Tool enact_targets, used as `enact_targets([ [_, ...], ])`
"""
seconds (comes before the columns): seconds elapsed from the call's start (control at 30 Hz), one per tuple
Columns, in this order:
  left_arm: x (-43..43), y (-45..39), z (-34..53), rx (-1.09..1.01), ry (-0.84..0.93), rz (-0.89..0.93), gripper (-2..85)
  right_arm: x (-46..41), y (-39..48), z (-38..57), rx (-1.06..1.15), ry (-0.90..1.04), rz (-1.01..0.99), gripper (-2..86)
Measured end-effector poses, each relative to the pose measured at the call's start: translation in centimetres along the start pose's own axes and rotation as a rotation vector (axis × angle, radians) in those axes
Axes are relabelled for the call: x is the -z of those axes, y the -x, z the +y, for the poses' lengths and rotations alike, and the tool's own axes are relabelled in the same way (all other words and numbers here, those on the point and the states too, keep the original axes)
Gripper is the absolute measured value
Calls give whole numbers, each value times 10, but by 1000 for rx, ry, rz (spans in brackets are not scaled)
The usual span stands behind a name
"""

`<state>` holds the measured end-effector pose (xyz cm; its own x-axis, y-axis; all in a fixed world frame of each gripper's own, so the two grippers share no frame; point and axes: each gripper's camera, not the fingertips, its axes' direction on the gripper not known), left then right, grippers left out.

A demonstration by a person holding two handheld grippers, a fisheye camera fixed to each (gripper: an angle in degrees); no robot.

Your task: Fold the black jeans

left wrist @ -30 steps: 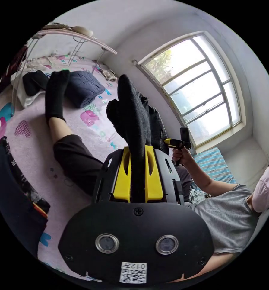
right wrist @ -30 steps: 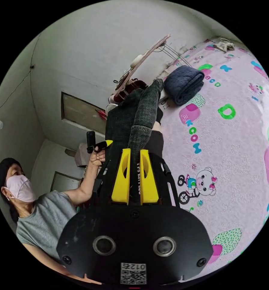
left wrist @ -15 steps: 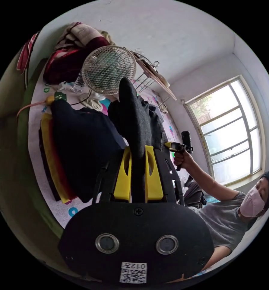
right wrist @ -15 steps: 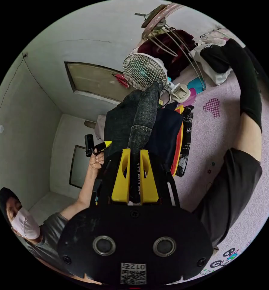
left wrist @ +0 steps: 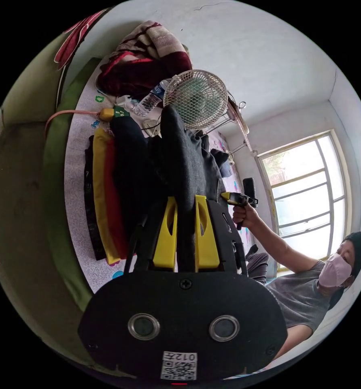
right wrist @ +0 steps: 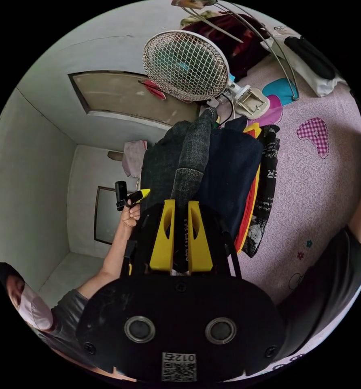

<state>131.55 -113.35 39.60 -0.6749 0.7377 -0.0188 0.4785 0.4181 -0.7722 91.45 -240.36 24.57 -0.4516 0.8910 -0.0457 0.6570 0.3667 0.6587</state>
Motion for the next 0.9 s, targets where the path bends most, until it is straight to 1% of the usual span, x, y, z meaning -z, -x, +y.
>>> enact_targets([
  [0.1,-10,26,3,15,20,4,75,-9,-34,-1,-13,13,31,51],
  [0.17,-12,41,5,8,9,47,75,-13,-61,-1,-35,4,50,51],
  [0.33,-16,66,0,-6,47,97,72,-20,-104,-7,-55,17,34,52],
  [0.47,-21,90,2,10,70,138,69,-30,-144,-6,-171,22,-2,55],
  [0.57,-26,106,13,45,30,187,68,-33,-164,1,-201,-20,-15,60],
  [0.63,-21,103,20,38,-18,149,72,-32,-169,4,-185,-24,-22,67],
  [0.77,26,86,49,16,-249,91,74,-18,-173,16,-157,-2,-9,91],
  [0.83,39,68,60,-2,-293,-1,70,-13,-173,26,-137,13,22,99],
  [0.87,43,52,65,-22,-313,-87,67,-13,-174,34,-137,35,43,107],
  [0.9,42,35,67,-60,-327,-135,60,-14,-175,38,-140,48,46,111],
])
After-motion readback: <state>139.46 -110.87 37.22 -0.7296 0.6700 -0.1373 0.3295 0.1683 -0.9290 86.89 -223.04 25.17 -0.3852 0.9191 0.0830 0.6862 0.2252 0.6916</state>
